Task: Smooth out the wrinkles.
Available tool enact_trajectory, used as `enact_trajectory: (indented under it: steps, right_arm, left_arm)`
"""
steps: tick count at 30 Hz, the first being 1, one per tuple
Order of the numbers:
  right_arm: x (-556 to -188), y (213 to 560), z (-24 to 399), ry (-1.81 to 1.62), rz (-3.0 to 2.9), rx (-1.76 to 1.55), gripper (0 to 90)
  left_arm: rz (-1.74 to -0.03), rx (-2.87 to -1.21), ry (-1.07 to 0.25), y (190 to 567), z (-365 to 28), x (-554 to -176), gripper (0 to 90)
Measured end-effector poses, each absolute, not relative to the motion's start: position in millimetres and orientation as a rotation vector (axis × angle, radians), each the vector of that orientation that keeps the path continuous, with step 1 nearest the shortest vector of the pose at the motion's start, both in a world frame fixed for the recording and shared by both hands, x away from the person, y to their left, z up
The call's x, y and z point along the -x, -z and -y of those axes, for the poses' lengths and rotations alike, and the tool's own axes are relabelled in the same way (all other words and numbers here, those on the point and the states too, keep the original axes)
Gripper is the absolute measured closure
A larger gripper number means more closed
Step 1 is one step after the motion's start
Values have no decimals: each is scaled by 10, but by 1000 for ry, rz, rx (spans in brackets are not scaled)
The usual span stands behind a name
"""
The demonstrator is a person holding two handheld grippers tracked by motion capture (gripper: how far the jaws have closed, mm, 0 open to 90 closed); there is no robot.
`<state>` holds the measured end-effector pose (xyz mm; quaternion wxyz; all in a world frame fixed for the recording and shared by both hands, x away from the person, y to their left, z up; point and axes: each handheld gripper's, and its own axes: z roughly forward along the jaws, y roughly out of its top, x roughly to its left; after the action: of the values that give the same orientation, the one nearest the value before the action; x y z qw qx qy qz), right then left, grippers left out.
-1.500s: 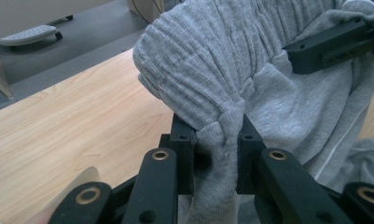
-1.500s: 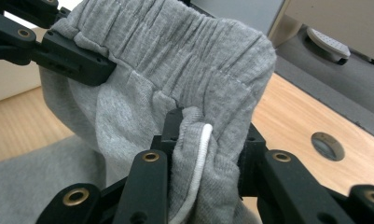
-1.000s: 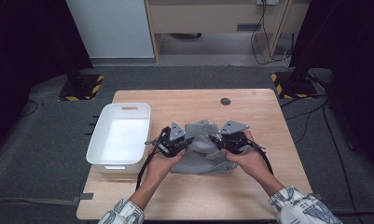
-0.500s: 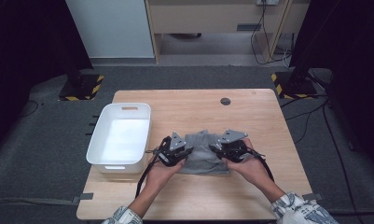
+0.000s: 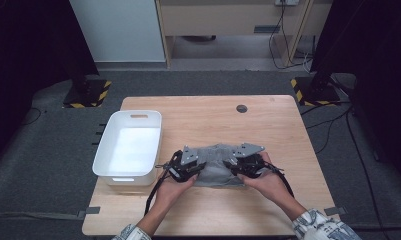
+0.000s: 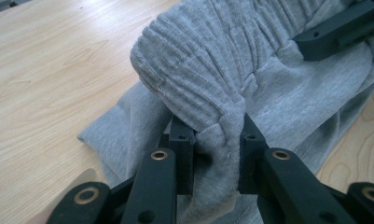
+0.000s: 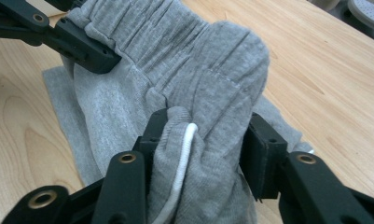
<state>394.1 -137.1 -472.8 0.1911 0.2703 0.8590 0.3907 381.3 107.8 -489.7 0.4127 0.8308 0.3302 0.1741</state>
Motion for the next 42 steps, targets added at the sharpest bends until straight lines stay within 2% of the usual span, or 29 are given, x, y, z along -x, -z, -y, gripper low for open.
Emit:
enact_trajectory:
  steps: [24, 42]
  right_arm:
    - [-3914, 4856, 1385, -1098, -2442, -797, 404]
    - [-4052, 4993, 1483, -1069, -2433, -863, 393]
  left_arm:
    - [-834, -2141, -423, 5051, -1112, -3780, 724]
    - [-875, -2145, -443, 5148, -924, -4004, 721]
